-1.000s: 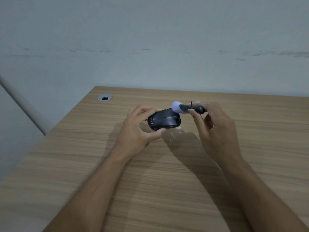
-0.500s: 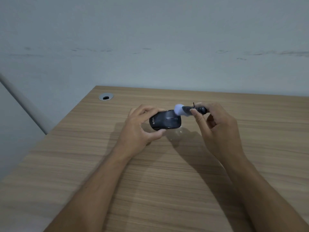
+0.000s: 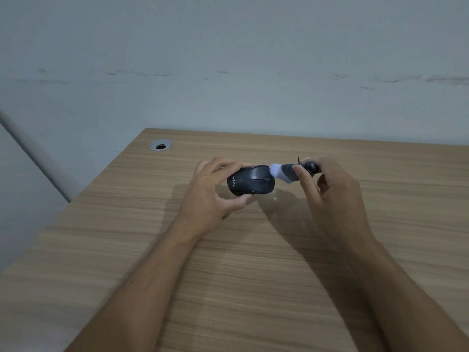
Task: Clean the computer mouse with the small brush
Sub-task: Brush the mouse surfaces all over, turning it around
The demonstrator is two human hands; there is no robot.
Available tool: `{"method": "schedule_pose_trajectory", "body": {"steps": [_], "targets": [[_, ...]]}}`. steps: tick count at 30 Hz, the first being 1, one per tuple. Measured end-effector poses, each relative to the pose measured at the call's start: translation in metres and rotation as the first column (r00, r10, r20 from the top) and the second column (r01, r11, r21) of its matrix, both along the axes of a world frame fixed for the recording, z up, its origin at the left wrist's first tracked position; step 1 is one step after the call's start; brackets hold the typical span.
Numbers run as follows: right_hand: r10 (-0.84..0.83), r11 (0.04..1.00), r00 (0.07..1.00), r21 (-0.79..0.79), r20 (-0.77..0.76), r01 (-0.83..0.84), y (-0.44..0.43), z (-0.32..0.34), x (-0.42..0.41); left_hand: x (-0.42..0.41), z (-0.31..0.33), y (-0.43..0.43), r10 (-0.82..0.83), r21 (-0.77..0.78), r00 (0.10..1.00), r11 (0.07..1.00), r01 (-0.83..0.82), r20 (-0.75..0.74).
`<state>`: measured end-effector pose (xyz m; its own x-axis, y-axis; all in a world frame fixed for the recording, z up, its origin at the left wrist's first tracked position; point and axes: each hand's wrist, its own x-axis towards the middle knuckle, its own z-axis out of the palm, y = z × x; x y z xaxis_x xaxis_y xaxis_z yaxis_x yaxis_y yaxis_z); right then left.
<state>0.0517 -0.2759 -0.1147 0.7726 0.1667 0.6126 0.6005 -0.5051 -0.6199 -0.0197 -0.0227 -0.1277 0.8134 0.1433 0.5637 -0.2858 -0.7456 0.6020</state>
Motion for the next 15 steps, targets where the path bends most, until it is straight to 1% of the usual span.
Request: {"method": "schedule_pose_trajectory", "body": {"steps": [3, 7, 10, 12, 15], "targets": [[0.029, 0.999, 1.000, 0.024, 0.007, -0.029, 0.001, 0.004, -0.004, 0.000, 0.001, -0.001, -0.006, 0.001, 1.000, 1.000, 0.006, -0.002], [0.172, 0.982, 0.984, -0.078, 0.039, -0.169, 0.006, 0.008, -0.014, 0.000, 0.000, 0.003, 0.017, -0.048, 1.000, 0.999, -0.018, -0.009], [0.225, 0.968, 0.974, -0.120, 0.021, -0.221, 0.007, 0.007, -0.017, 0.001, -0.001, 0.009, 0.054, -0.084, 0.998, 0.995, -0.055, -0.017], [0.208, 0.975, 0.978, -0.085, 0.024, -0.205, 0.009, 0.007, -0.017, 0.002, -0.001, 0.010, 0.064, -0.099, 0.998, 0.993, -0.066, -0.023], [0.107, 0.994, 0.993, -0.003, 0.056, -0.107, 0.009, 0.006, -0.014, 0.002, -0.002, 0.007, 0.050, -0.110, 0.998, 0.993, -0.053, -0.025]]}}
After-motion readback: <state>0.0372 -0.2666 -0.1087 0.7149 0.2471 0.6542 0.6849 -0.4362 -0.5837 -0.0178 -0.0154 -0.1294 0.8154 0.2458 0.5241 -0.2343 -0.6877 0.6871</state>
